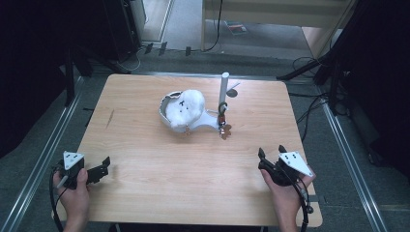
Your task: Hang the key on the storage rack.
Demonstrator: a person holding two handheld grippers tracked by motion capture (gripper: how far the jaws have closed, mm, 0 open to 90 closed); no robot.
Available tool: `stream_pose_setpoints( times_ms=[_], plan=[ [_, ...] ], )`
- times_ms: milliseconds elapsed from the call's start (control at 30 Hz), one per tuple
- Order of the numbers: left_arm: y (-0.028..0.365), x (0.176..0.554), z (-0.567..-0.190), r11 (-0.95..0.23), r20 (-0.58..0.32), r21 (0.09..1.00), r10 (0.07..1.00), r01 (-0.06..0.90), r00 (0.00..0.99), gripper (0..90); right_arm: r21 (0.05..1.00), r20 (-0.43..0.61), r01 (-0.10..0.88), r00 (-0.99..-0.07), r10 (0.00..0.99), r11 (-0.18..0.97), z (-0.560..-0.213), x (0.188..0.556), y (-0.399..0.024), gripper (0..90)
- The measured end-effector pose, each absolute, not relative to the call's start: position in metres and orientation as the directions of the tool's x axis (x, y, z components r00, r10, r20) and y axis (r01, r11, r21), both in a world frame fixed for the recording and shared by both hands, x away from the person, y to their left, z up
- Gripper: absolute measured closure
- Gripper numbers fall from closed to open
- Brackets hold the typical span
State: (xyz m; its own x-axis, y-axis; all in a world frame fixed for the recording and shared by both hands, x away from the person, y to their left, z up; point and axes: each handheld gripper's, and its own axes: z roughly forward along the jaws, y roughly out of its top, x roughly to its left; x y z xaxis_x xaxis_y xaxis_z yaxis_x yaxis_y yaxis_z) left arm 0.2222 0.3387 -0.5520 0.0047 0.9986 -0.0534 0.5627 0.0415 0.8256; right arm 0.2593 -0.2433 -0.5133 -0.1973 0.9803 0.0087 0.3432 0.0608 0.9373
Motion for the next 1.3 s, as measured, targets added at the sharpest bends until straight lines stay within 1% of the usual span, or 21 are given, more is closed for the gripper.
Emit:
stream_pose_setpoints(
  times_ms=[533, 733, 867, 933, 967, 1000, 1033, 1067, 1100, 1200, 1300],
  plan=[
    [0.339, 0.222, -0.552, 0.041, -0.053, 0.826, 0.999, 0.562, 0.005, 6.9, 0.938, 0.013, 0.343, -0.168, 0.986, 0.046, -0.517, 0.229, -0.287, 26.7],
    [0.339, 0.222, -0.552, 0.040, -0.051, 0.825, 0.999, 0.563, 0.005, 6.9, 0.938, 0.032, 0.346, -0.153, 0.988, 0.023, -0.519, 0.217, -0.304, 26.4],
    [0.339, 0.222, -0.552, 0.041, -0.053, 0.826, 0.999, 0.563, 0.006, 6.9, 0.944, 0.038, 0.330, -0.166, 0.985, 0.019, -0.523, 0.208, -0.313, 25.0],
    [0.339, 0.222, -0.552, 0.039, -0.053, 0.825, 0.999, 0.564, 0.009, 6.9, 0.948, 0.046, 0.316, -0.198, 0.979, 0.020, -0.526, 0.204, -0.316, 26.3],
    [0.339, 0.222, -0.552, 0.039, -0.053, 0.825, 0.999, 0.564, 0.009, 6.9, 0.949, 0.052, 0.315, -0.211, 0.976, 0.017, -0.528, 0.202, -0.317, 23.9],
    [0.339, 0.222, -0.552, 0.039, -0.053, 0.824, 0.999, 0.566, 0.010, 6.9, 0.949, 0.041, 0.314, -0.203, 0.978, 0.025, -0.529, 0.201, -0.318, 20.0],
    [0.339, 0.222, -0.552, 0.036, -0.051, 0.823, 0.999, 0.566, 0.011, 6.9, 0.944, 0.041, 0.328, -0.186, 0.982, 0.022, -0.530, 0.200, -0.319, 17.5],
    [0.339, 0.222, -0.552, 0.035, -0.051, 0.824, 0.999, 0.566, 0.012, 6.9, 0.936, 0.051, 0.351, -0.173, 0.984, 0.013, -0.530, 0.200, -0.320, 17.1],
    [0.339, 0.222, -0.552, 0.036, -0.053, 0.823, 0.999, 0.567, 0.012, 6.9, 0.933, 0.039, 0.358, -0.172, 0.984, 0.026, -0.531, 0.200, -0.321, 14.2],
    [0.340, 0.222, -0.552, 0.041, -0.057, 0.823, 0.998, 0.567, 0.011, 6.9, 0.935, 0.022, 0.353, -0.151, 0.988, 0.033, -0.531, 0.198, -0.324, 13.6],
    [0.340, 0.223, -0.552, 0.042, -0.058, 0.823, 0.998, 0.567, 0.010, 6.9, 0.932, 0.020, 0.361, -0.160, 0.987, 0.039, -0.532, 0.198, -0.322, 13.6]
  ],
)
